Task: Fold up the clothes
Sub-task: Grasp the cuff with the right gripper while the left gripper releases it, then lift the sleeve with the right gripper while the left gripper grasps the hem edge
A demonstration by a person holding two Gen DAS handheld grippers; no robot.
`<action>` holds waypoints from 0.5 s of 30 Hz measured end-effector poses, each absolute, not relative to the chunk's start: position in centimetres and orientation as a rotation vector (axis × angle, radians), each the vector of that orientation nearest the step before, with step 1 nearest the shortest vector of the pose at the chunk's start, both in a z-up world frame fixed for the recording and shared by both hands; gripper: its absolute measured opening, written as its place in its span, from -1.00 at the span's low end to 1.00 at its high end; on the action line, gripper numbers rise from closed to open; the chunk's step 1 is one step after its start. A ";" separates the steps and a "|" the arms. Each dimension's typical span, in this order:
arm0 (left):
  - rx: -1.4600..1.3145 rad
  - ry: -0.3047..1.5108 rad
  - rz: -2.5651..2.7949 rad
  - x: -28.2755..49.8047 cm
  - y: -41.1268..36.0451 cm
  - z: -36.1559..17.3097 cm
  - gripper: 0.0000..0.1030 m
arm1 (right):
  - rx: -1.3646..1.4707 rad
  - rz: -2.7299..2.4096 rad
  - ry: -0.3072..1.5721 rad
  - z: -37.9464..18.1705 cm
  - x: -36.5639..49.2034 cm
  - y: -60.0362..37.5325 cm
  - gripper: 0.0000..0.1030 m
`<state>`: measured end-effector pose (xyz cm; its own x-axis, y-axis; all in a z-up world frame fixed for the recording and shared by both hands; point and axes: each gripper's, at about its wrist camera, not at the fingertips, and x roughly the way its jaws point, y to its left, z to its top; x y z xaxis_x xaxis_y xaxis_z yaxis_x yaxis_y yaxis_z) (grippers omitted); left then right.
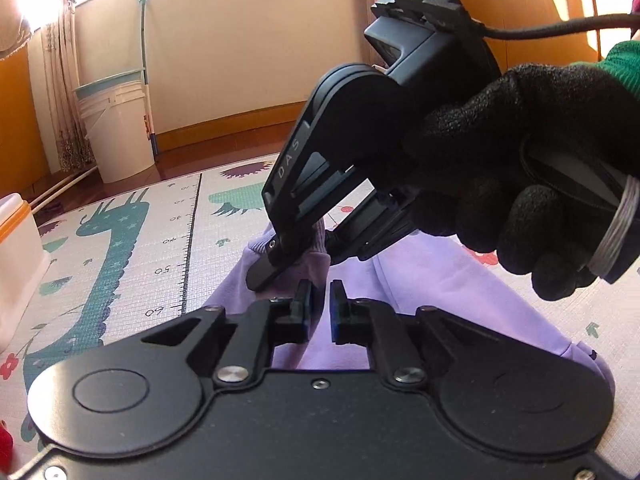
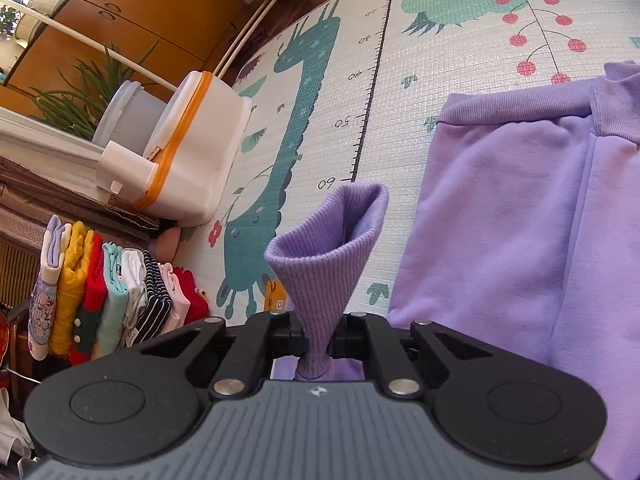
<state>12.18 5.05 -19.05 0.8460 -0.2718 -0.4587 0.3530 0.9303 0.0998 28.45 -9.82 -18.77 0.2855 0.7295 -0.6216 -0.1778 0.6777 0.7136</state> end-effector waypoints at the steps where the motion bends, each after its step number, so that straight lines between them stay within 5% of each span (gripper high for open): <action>1: 0.173 0.451 -0.347 11.8 5.3 -18.9 -0.23 | 0.582 0.660 1.112 -18.2 28.6 -10.4 -0.80; 3: 0.158 0.449 -0.334 10.4 6.3 -18.9 0.25 | 0.571 0.675 1.074 -16.8 29.0 -11.3 -0.80; 15: 0.077 0.778 -0.285 5.2 9.0 -25.0 0.29 | 0.538 0.743 0.952 -10.7 29.3 -15.8 -0.80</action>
